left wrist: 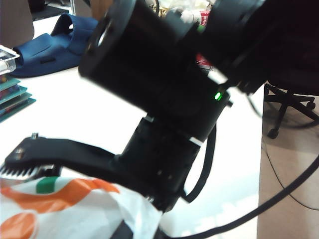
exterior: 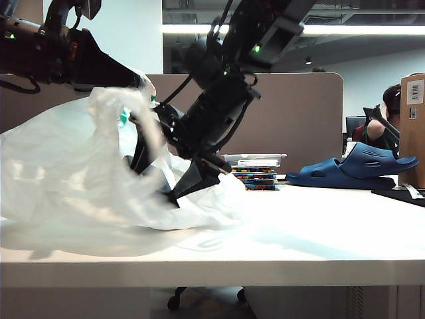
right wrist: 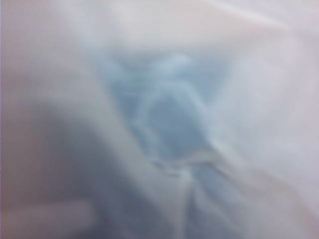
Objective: Put the power bank into the bag.
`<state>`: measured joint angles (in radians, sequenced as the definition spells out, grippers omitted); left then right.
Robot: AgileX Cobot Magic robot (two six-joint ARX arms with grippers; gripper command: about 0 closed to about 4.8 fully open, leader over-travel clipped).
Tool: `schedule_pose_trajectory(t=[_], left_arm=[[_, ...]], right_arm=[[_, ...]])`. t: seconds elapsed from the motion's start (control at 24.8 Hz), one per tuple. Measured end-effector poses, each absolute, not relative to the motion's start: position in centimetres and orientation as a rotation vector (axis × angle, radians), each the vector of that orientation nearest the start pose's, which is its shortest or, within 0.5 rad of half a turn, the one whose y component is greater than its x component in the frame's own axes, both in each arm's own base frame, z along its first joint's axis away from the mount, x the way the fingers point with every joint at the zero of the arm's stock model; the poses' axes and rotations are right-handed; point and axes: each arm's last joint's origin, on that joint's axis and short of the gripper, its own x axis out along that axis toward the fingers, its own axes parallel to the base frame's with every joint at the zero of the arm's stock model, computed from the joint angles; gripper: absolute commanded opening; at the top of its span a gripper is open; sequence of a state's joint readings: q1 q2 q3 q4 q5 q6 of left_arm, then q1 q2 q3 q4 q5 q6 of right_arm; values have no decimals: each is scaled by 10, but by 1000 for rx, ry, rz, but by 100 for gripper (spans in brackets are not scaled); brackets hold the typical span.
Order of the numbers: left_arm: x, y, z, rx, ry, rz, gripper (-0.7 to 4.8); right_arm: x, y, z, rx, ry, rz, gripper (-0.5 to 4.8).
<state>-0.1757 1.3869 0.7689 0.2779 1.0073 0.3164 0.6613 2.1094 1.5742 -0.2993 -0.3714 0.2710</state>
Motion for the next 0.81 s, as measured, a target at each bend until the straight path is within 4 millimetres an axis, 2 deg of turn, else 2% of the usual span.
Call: schedule_pose_trajectory(t=[0.2, 0.28, 0.44, 0.65, 0.81], left_arm=[[277, -73, 242, 140, 146, -1175, -6], [279, -72, 241, 157, 160, -1103, -6], [279, -72, 241, 162, 164, -1080, -6], [279, -72, 241, 163, 166, -1077, -6], [279, -72, 241, 164, 165, -1074, 0]], right_arm=[[362, 298, 192, 203, 918, 892, 230], [361, 300, 194, 246, 928, 934, 230], [356, 306, 192, 261, 955, 983, 230], [358, 312, 165, 265, 1014, 978, 230], [359, 313, 154, 259, 1036, 960, 244]])
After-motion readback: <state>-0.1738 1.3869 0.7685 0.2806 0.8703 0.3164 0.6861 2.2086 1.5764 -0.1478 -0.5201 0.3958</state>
